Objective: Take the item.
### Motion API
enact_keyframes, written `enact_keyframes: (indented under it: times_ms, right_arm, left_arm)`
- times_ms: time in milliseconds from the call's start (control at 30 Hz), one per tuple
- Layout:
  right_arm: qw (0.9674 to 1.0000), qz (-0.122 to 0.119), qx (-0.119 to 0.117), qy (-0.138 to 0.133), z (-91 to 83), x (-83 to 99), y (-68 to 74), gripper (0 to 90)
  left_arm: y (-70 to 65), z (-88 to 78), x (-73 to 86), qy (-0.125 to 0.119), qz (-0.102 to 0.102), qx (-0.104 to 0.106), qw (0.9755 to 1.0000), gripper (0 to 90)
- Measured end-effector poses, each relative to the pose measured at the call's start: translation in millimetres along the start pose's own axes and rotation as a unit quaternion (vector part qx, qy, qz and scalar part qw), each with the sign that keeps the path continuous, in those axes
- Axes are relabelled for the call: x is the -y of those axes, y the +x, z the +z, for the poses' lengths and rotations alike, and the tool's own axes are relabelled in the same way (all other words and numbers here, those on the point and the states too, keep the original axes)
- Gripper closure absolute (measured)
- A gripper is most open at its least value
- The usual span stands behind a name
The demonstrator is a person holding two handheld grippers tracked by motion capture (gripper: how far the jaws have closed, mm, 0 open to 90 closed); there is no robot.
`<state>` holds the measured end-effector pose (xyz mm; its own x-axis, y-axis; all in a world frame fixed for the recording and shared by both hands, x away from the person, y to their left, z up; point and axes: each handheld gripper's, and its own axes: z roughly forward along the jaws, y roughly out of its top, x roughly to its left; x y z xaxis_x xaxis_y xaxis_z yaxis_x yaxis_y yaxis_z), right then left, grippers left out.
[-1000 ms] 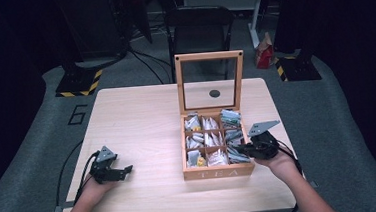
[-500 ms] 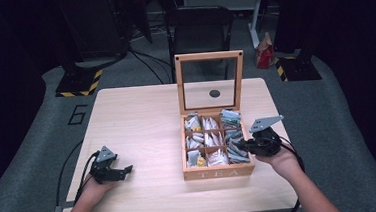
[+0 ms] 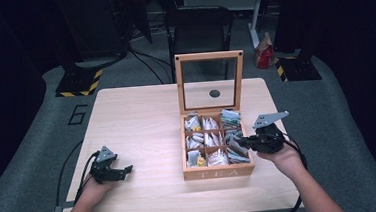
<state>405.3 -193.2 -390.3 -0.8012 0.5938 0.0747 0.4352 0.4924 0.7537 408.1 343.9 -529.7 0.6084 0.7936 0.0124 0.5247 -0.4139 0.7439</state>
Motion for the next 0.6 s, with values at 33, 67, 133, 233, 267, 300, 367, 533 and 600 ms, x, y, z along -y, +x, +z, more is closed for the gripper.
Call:
enact_keyframes:
  times_ms: [33,67,133,233,267,300,367,533,600]
  right_arm:
    - [1.0,-0.002,0.0,0.0,-0.7,-0.4,-0.7,89.5]
    - [1.0,-0.001,-0.001,-0.002,-1.2,-0.6,-0.9,89.5]
    - [1.0,0.002,-0.001,-0.003,-3.0,-1.3,-0.9,89.5]
    - [1.0,0.0,-0.001,-0.006,-5.7,-2.9,-1.5,89.5]
    - [1.0,0.001,-0.001,-0.007,-6.5,-3.4,-1.6,89.5]
    - [1.0,0.003,-0.001,-0.006,-7.4,-3.8,-1.5,89.5]
    - [0.9999,0.001,0.001,-0.011,-10.0,-5.1,-2.6,89.5]
    - [0.9999,0.003,0.005,-0.014,-15.6,-6.6,-4.7,89.5]
    - [0.9998,0.008,0.009,-0.016,-18.7,-6.6,-6.5,89.5]
  left_arm:
    - [0.0,-0.1,0.0,0.0,0.0,0.0,1.0,14.9]
    - [0.0,0.0,0.0,0.0,0.0,0.0,1.0,14.9]
    - [0.0,-0.1,0.0,0.0,0.0,0.0,1.0,14.9]
    - [0.0,0.0,0.0,0.0,0.0,0.0,1.0,14.9]
    - [0.0,0.0,0.0,0.0,0.0,0.0,1.0,14.9]
    - [0.0,0.0,0.0,0.0,0.0,0.0,1.0,14.9]
    - [0.0,0.0,0.0,0.0,0.0,0.0,1.0,14.9]
    - [0.0,0.0,0.0,0.0,0.0,0.0,1.0,14.9]
    - [0.0,0.0,0.0,0.0,0.0,0.0,1.0,14.9]
